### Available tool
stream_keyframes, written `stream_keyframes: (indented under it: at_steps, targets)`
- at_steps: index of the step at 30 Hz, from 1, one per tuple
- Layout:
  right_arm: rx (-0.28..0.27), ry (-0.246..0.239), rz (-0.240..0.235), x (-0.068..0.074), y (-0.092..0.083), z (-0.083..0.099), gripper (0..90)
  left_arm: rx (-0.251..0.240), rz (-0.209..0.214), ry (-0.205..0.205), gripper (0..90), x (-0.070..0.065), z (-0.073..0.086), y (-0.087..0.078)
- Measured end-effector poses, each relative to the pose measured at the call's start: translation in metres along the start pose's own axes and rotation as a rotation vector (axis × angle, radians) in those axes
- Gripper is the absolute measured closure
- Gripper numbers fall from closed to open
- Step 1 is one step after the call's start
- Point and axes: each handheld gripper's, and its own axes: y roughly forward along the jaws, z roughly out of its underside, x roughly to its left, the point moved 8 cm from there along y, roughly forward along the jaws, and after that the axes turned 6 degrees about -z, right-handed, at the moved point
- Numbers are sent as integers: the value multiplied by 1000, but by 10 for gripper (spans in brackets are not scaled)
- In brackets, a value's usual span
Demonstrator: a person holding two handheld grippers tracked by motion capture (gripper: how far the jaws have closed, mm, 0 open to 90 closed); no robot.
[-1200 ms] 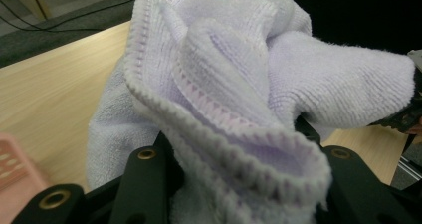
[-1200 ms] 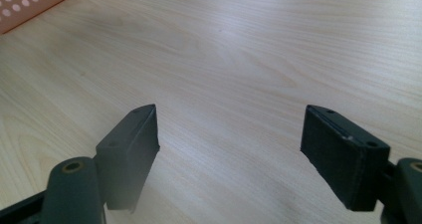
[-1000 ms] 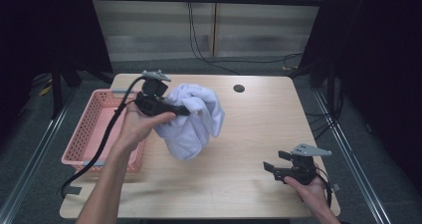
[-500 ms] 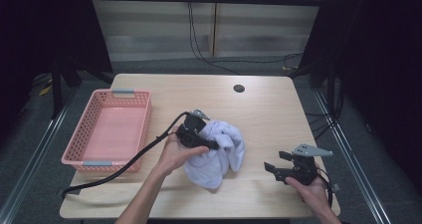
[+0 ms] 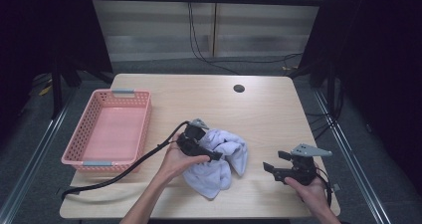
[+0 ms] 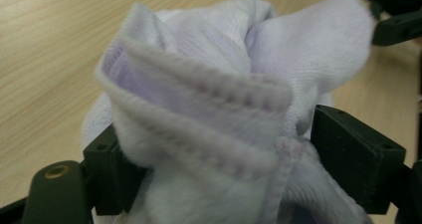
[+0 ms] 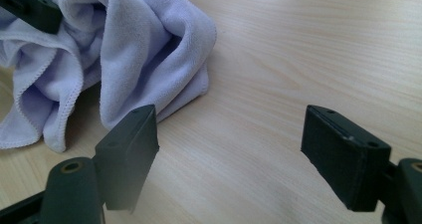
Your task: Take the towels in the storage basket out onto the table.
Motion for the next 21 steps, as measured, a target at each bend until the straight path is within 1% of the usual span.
stream_keyframes:
  at_steps: [1,2,3,4,5,6,7,8,9,10,11,12,13,14,15,16,17,18,19,20,21]
  targets:
    - [1,-5,0,0,1,-1,222,-17,-2,-7,166,1,0,-4]
    - [2,-6,-2,1,1,-2,222,-25,-23,-13,165,3,2,-10]
    - [0,-7,-5,2,2,-5,222,-33,-32,-18,160,4,2,-13]
    - [0,-8,-5,3,3,-6,220,-44,-19,-28,160,4,3,-18]
    - [-4,-13,-8,4,4,-8,220,-42,-14,-24,164,5,5,-23]
    - [-7,-15,-15,6,5,-11,219,-38,-56,-21,161,5,5,-28]
    - [-6,-24,-20,9,7,-14,219,-36,-74,-15,158,4,6,-31]
    - [-5,-31,-24,11,8,-15,219,-47,-70,-13,159,1,5,-37]
    - [-4,-40,-30,14,9,-18,219,-59,-66,-2,158,-1,4,-41]
    - [-4,-44,-33,16,10,-19,219,-78,-65,-3,158,-4,3,-47]
    - [-5,-51,-36,19,11,-22,218,-94,-46,-10,158,-8,3,-52]
    - [-9,-67,-40,22,12,-25,219,-105,-33,0,159,-12,4,-58]
    - [-13,-78,-47,25,12,-28,219,-107,-40,3,180,-13,7,-63]
    - [-18,-85,-56,29,14,-32,221,-127,-51,-7,206,-16,9,-69]
    - [-24,-93,-64,32,16,-38,227,-124,-56,-10,237,-16,12,-72]
    - [-27,-97,-69,34,18,-41,229,-128,-52,-17,263,-19,17,-76]
    - [-29,-106,-71,36,22,-45,236,-136,-63,-11,286,-21,22,-80]
    - [-33,-116,-79,38,26,-50,259,-133,-93,-10,323,-23,32,-85]
    - [-31,-123,-109,45,34,-57,280,-140,-93,-17,340,-24,36,-86]
    - [-31,-123,-109,45,34,-57,280,-140,-93,-17,352,-24,36,-86]
    - [-24,-142,-135,54,44,-64,319,-147,-100,-28,385,-25,47,-86]
